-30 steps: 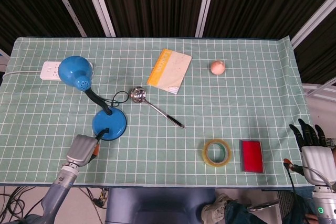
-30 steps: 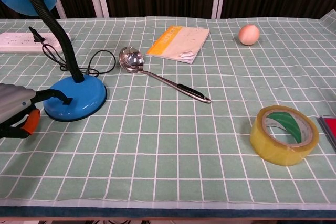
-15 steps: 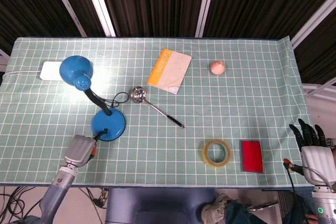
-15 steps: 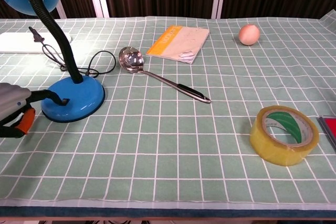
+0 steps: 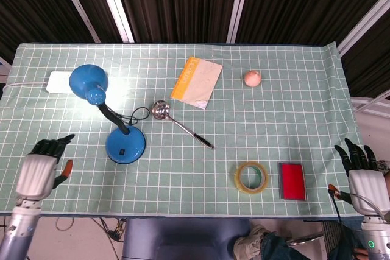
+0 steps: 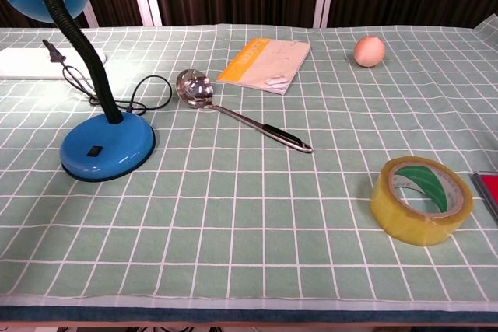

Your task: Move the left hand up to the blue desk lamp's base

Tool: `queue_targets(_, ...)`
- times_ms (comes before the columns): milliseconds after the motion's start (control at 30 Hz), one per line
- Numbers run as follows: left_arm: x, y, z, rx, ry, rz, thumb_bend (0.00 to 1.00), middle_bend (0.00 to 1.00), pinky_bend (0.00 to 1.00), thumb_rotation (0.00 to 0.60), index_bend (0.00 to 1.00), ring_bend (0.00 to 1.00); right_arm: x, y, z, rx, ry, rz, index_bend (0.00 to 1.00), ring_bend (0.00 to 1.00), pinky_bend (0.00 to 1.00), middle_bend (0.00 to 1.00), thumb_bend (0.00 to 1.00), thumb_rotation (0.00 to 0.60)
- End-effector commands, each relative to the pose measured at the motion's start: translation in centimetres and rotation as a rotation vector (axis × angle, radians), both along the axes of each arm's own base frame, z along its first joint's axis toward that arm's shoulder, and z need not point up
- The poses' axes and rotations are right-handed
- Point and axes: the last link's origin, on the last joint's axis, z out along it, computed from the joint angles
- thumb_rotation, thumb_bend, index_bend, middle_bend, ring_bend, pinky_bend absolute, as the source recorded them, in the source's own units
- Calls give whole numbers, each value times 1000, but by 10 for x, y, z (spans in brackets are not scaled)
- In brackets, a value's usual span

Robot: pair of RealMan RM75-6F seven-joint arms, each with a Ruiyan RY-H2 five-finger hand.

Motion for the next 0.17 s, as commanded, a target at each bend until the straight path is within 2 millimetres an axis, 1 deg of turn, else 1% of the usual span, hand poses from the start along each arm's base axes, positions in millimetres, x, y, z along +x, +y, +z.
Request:
queue_targets(33,-16,-32,20,9,-58,47,347,204,190,600,151,211,0,0,0,1,0,3,125,107,0,37,168,600)
queue_targets(167,-25,-34,22,8,-77,86,333,173,158,600,147,192,1,0,-1,3,-1,5,125,107,0,37,168,600)
